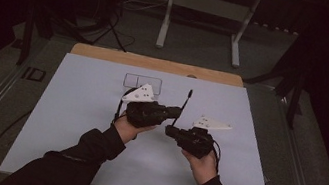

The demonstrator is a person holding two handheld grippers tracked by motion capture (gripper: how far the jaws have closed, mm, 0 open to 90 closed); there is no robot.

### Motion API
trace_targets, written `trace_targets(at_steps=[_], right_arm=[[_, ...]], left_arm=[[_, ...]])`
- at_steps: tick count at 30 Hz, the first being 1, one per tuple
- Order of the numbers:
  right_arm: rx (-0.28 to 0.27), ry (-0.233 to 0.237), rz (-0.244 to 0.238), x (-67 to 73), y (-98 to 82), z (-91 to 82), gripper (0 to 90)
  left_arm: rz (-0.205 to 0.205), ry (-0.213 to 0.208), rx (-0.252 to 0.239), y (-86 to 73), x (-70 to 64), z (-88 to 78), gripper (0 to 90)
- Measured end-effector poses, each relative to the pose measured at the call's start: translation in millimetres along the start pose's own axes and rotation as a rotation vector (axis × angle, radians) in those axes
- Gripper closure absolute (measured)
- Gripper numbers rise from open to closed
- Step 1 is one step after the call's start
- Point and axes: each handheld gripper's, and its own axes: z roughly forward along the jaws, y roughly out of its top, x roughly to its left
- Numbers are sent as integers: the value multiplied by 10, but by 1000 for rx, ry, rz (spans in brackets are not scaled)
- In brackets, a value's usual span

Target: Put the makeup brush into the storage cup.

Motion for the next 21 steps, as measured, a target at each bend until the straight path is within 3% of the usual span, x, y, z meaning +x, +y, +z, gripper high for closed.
trace_targets(at_steps=[4,6,8,10,13,15,21], right_arm=[[8,-14,-39,0,10,-34,857],[12,-27,-64,-2,19,-53,857],[22,-45,-97,-3,23,-75,858],[32,-58,-113,-19,19,-89,858],[34,-56,-109,-45,10,-97,858],[40,-58,-115,-55,1,-98,857],[54,-43,-136,-21,-14,-58,857]], left_arm=[[-2,-1,-2,9,-4,-2,809],[-28,-18,17,37,6,-6,658],[6,14,2,64,-22,-43,603],[8,39,20,103,-39,-61,465],[-7,28,19,124,-33,-82,360],[-24,34,39,144,-27,-88,320],[-22,28,29,162,-31,-70,279]])
